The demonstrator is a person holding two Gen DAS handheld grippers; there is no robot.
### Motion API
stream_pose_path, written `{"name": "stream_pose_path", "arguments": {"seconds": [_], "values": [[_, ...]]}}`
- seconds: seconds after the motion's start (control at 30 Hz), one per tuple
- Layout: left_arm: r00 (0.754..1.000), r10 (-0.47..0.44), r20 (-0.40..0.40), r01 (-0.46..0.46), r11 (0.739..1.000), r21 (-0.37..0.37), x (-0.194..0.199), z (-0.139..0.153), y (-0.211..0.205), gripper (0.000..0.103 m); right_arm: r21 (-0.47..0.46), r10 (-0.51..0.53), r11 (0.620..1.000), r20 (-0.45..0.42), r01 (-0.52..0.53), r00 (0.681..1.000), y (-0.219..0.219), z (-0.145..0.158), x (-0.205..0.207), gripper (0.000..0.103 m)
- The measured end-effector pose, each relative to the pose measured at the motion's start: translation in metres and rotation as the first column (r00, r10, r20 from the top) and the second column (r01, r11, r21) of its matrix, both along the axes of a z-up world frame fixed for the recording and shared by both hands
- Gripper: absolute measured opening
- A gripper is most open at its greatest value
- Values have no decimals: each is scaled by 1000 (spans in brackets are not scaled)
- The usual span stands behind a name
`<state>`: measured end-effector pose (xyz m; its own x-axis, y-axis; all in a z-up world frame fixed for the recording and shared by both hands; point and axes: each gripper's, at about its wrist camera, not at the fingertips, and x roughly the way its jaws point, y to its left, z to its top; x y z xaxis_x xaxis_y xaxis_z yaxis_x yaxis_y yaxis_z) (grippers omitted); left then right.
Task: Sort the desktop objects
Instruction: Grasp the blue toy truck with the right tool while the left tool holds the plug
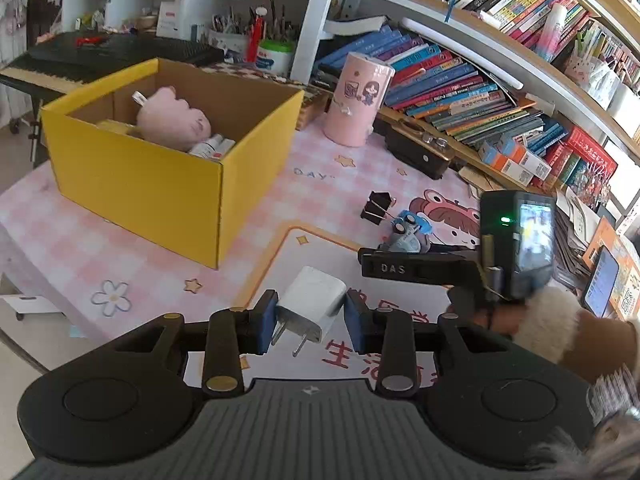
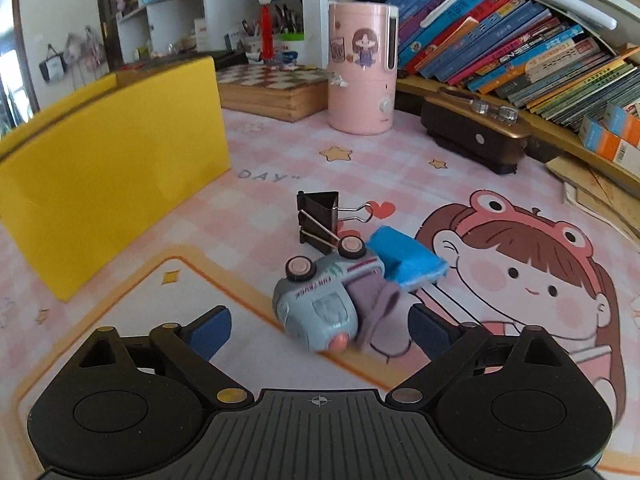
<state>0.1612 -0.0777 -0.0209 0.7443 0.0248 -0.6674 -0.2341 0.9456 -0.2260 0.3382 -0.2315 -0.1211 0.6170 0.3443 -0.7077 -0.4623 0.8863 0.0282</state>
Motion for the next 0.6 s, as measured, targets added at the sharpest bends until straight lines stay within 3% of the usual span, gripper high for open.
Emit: {"name": "stream_pose_path", "arguments": {"seconds": [0.13, 0.17, 0.6], "values": [[1000, 8, 15, -8, 1000, 5, -8, 6, 2, 34, 7, -25, 1000, 30, 25, 999, 4, -2, 5, 77], [1000, 9, 17, -10, 1000, 4, -9, 7, 2, 34, 13, -34, 999, 36, 34, 999, 3, -1, 6, 64], [997, -47, 53, 48, 999, -16, -5, 15, -4, 34, 52, -76, 996, 8, 76, 997, -24, 23, -32, 64]]}}
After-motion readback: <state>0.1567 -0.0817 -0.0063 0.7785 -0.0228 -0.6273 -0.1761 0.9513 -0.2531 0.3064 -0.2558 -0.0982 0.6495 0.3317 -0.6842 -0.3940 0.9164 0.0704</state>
